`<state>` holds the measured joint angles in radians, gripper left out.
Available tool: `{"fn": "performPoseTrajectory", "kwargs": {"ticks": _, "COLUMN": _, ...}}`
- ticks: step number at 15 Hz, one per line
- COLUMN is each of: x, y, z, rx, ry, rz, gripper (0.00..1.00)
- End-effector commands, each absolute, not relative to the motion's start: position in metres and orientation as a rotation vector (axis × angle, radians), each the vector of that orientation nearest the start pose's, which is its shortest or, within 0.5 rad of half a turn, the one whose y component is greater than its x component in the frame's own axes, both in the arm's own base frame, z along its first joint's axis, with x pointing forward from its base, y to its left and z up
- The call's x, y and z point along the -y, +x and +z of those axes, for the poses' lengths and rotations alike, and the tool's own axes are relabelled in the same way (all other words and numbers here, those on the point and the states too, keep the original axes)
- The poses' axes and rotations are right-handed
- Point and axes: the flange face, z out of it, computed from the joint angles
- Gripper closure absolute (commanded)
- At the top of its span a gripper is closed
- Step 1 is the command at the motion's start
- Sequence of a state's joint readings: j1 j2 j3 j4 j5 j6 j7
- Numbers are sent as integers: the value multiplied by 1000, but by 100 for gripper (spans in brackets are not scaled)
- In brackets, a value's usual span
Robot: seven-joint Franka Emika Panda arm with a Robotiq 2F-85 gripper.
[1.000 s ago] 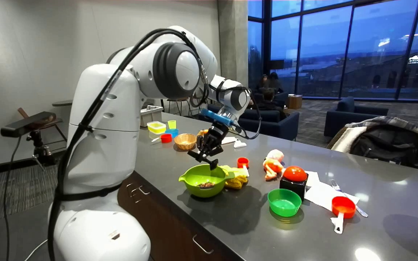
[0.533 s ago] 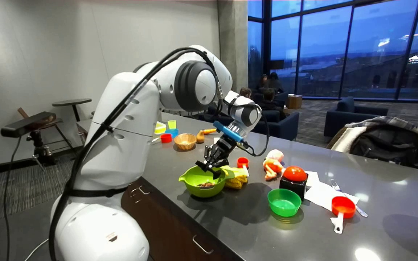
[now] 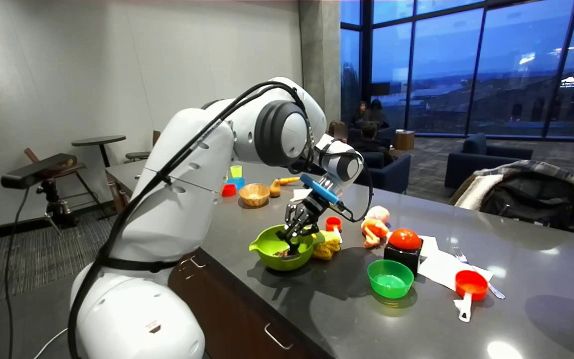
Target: Use the black spoon to stir in the green bowl
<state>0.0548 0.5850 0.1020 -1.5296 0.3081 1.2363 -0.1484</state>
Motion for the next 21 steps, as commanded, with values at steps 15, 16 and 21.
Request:
{"fn": "performPoseTrajectory", "kwargs": {"ticks": 15, "x": -163, "y": 608, "z": 310, "rx": 234, "ry": -2984, "rz": 813, "gripper": 0}}
{"fn": "performPoseTrajectory", "kwargs": {"ticks": 16, "x": -163, "y": 606, "z": 312, "rx": 209, "ry": -2997, "rz": 803, "gripper": 0}}
{"fn": "performPoseTrajectory", "kwargs": {"ticks": 21, "x": -170, "y": 598, "z": 330, "rx": 159, "ry": -3065, "rz": 749, "gripper": 0}}
